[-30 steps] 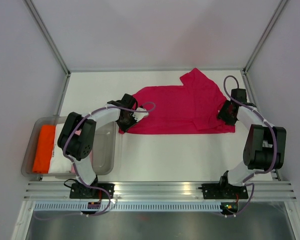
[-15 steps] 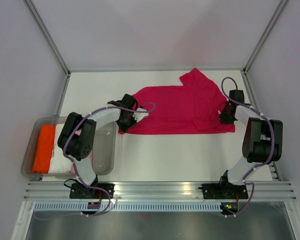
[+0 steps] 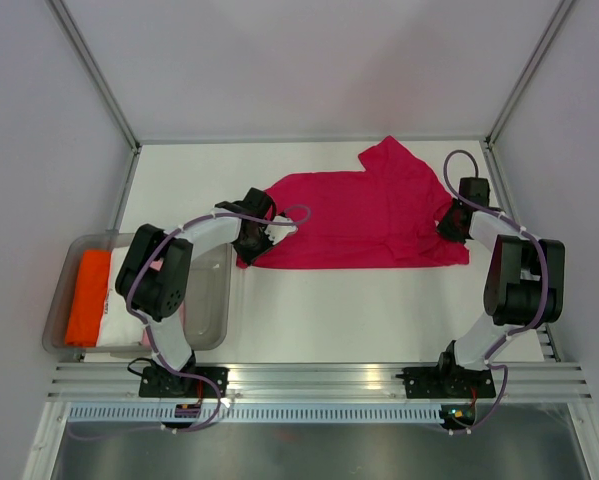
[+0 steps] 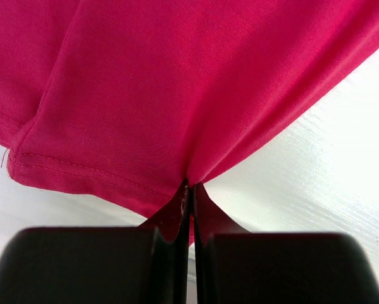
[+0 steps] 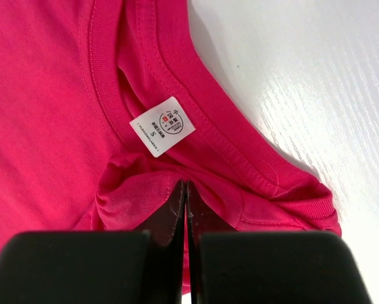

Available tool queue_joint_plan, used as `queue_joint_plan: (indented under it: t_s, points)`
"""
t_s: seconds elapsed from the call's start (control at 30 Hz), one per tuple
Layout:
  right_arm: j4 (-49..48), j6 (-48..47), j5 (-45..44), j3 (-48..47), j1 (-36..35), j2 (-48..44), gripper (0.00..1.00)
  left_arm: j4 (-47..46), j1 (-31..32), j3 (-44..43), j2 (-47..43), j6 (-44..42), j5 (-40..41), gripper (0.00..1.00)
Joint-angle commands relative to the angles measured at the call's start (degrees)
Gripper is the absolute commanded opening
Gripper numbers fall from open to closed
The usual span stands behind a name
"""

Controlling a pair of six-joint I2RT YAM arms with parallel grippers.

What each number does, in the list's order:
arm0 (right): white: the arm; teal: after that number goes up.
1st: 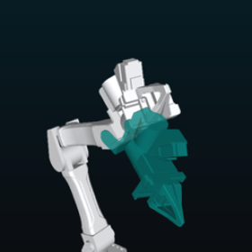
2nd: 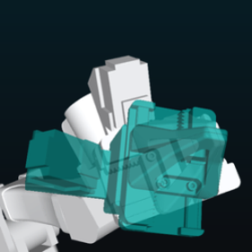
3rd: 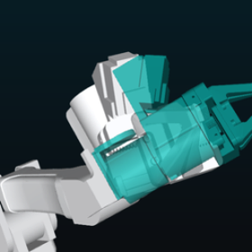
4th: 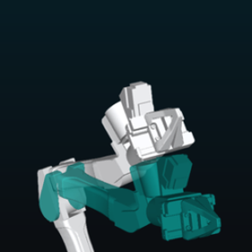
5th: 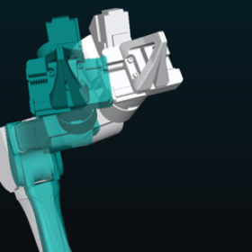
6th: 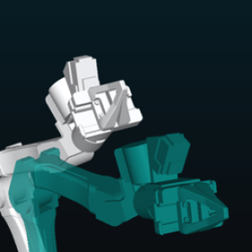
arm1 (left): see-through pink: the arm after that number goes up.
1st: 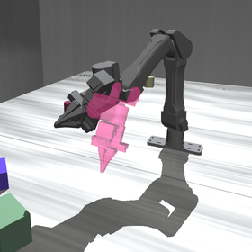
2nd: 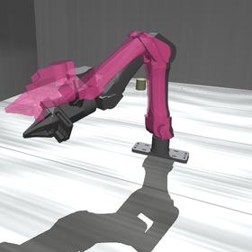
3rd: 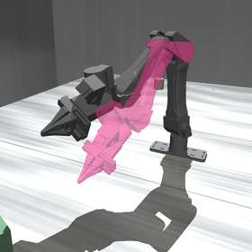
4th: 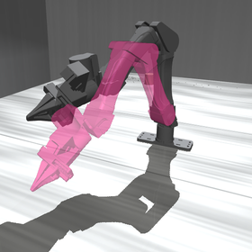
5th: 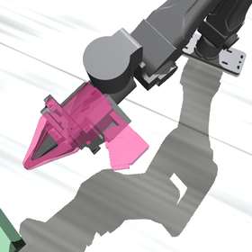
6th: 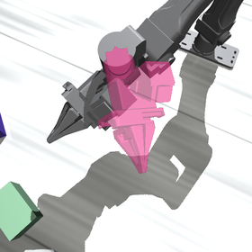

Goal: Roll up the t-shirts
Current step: Fold the tshirt

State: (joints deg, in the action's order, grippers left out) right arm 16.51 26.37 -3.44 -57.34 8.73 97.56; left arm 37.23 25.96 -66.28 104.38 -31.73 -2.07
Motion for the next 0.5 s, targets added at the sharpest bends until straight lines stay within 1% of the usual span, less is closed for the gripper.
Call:
queue_joint_plan:
  t_s: [0.0, 0.13, 0.17, 0.2, 0.23, 0.27, 0.3, 0.33, 0.37, 0.4, 0.43, 0.47]
  points:
    - [-2.5, 1.2, 0.4, -1.5, 1.1, 0.4, 0.0, 2.1, -0.1, -1.2, 1.0, -0.1, 1.1, 0.02]
    - [-0.8, 1.2, 1.0, -1.2, 1.5, 2.9, 0.0, 2.1, -0.2, -1.0, 0.7, -0.2, 0.3, 0.02]
    - [-0.3, 1.1, 0.8, -0.9, 1.5, 2.8, 0.03, 2.4, -0.1, -0.7, 0.3, -0.3, 0.0, 0.03]
    - [0.0, 0.5, 0.3, -0.8, 1.5, 2.3, 0.07, 2.5, -0.1, -0.8, 0.1, -0.4, -0.2, 0.06]
    - [0.3, 0.2, 0.1, -0.8, 1.5, 1.9, 0.11, 2.8, -0.2, -0.9, 0.0, -0.4, -0.7, 0.12]
    - [1.0, -0.3, 0.2, -0.9, 1.5, 1.4, 0.2, 3.5, -0.2, -1.5, -0.3, -0.4, -0.9, 0.15]
    - [1.6, -1.3, 0.0, -1.5, 1.5, 0.7, 0.24, 3.9, -0.2, -1.9, -0.4, -0.1, -1.2, 0.18]
    - [2.4, -1.9, -0.3, -2.9, 1.5, 0.4, 0.27, 4.3, -0.2, -2.4, -0.6, -0.1, -1.9, 0.23]
    - [4.3, -2.5, -1.0, -3.8, 1.6, 0.1, 0.3, 4.9, -0.2, -3.6, -0.8, 0.1, -2.3, 0.25]
    - [5.2, -3.0, -2.8, -4.6, 1.5, -0.9, 0.31, 6.2, -0.2, -4.4, -0.9, 0.6, -2.8, 0.26]
    - [6.7, -4.0, -4.1, -5.9, 1.6, -1.6, 0.34, 7.0, -0.2, -5.9, -0.9, 0.9, -3.9, 0.3]
    - [7.5, -4.4, -5.1, -6.5, 1.6, -2.2, 0.35, 7.7, -0.2, -6.9, -1.2, 1.1, -4.5, 0.32]
